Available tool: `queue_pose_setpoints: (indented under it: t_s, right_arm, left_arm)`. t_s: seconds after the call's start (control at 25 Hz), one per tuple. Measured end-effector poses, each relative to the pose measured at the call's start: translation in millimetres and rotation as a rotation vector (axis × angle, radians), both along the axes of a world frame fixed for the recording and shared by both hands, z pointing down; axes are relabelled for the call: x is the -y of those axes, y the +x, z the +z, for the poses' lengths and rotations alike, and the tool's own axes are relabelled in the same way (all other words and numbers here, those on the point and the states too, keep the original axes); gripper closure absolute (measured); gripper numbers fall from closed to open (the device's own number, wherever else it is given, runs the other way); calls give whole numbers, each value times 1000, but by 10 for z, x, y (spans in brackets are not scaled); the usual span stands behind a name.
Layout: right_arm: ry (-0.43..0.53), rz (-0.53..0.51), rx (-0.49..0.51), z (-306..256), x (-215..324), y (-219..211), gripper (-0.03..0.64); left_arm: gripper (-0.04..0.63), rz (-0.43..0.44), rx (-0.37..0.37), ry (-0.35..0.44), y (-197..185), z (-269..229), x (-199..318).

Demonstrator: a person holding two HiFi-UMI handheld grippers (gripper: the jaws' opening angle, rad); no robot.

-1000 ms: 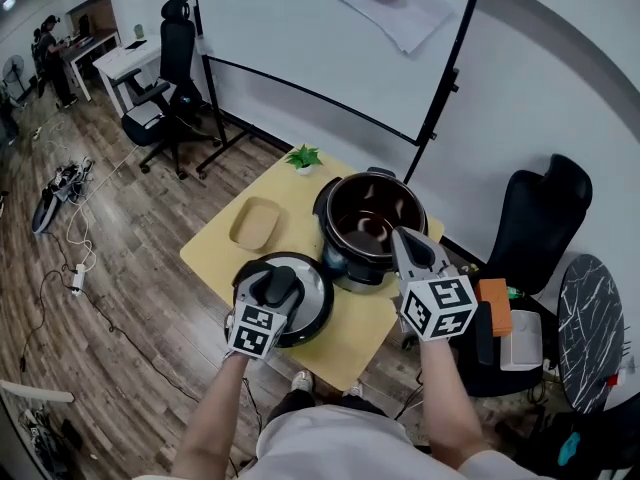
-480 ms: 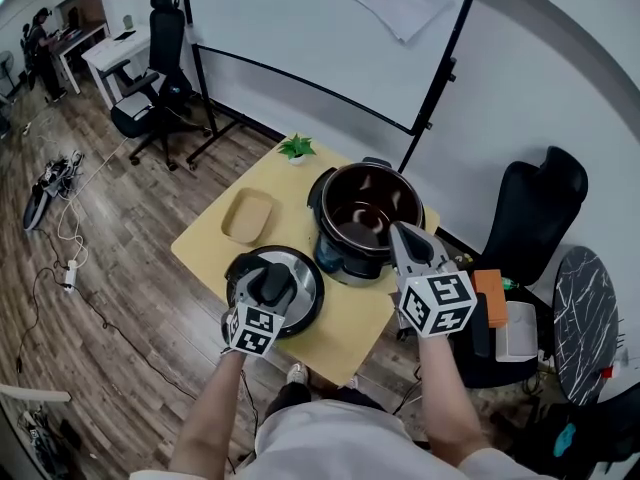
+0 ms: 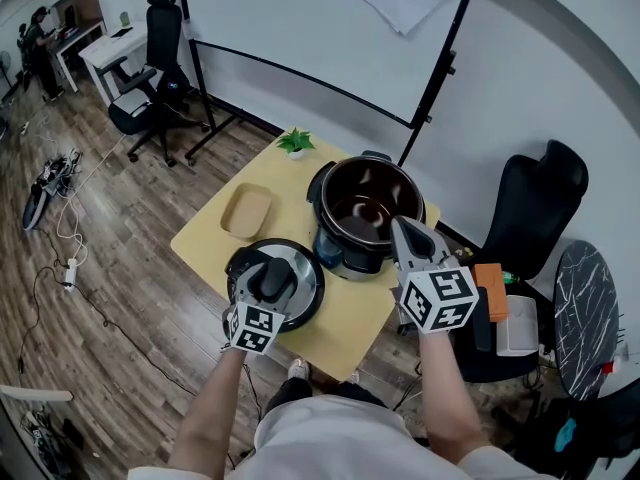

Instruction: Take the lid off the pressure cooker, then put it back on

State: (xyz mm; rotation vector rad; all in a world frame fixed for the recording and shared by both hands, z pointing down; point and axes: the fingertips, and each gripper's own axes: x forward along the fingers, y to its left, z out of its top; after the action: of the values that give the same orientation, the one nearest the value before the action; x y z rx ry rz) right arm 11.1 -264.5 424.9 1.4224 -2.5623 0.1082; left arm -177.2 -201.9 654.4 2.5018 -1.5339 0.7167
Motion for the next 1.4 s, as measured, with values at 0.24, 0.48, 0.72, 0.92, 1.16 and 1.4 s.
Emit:
queue_pose_setpoints:
  t_s: [0.24, 0.48, 0.72, 0.92, 1.16, 1.4]
  right_arm:
    - [0, -3, 11, 8, -2, -31, 615]
    - [10, -12, 25, -40, 1, -49, 615]
    - [24, -16, 49, -103, 12, -70, 615]
    - [36, -23, 66, -146, 5, -123, 615]
    - [44, -19, 79, -167, -20, -133, 615]
    - [43, -7, 90, -145, -31, -90, 615]
  left_arm:
    - [310, 13, -5, -55, 16, 28, 12]
    - [287, 9, -59, -87, 5, -239, 28]
    - [287, -43, -172, -22, -75, -898, 172]
    - [291, -94, -289, 82, -186, -1590, 243]
    - [350, -127, -400, 168, -285, -2154, 209]
    - [394, -146, -426, 239, -362, -2482, 170]
